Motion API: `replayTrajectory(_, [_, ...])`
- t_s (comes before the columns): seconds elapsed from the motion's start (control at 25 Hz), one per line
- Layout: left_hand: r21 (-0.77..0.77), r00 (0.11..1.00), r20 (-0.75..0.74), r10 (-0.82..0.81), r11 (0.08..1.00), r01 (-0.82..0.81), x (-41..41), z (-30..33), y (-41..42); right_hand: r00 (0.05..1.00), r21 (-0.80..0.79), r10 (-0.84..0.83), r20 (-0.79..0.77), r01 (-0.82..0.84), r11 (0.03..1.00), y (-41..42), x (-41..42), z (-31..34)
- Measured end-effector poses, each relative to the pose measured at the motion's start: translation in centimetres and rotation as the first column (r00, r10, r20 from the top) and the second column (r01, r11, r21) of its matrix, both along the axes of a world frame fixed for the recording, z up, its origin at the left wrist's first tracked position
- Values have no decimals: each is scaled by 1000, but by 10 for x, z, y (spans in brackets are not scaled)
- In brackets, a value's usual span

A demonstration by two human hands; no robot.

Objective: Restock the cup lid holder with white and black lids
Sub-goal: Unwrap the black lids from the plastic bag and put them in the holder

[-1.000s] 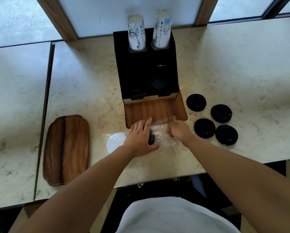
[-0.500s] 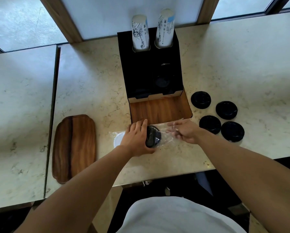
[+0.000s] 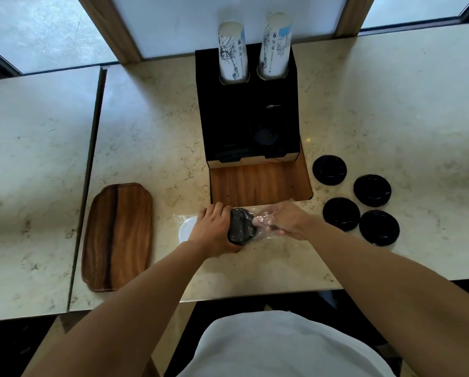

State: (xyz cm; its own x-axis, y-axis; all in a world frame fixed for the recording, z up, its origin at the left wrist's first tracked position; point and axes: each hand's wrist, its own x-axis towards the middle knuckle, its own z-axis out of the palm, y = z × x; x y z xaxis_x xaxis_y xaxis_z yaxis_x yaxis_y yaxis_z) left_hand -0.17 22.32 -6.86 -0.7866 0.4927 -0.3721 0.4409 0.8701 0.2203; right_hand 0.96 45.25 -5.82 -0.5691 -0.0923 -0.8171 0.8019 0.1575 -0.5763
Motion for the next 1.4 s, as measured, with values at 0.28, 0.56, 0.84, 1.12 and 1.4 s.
replayTrajectory(0.28, [55, 999, 12, 39, 998, -40, 0, 2, -2, 980, 47, 196, -24, -195, 980, -7, -8, 7])
replayTrajectory(0.56, [35, 999, 18, 49, 998, -49, -1, -1, -2, 997, 39, 75, 7, -75, 996, -18, -6, 8])
replayTrajectory(0.84, [34, 1000, -6, 30, 999, -30, 0, -6, -4, 997, -28, 26, -78, -28, 999, 11, 2, 8])
replayTrajectory(1.12, [26, 999, -40, 11, 1000, -10, 2, -6, -3, 964, 63, 245, -106, -239, 969, 29, -1, 12])
replayTrajectory(1.4, [16, 998, -65, 2, 1000, -1, 2, -10, -4, 954, 196, 277, -112, -252, 948, 17, -21, 13])
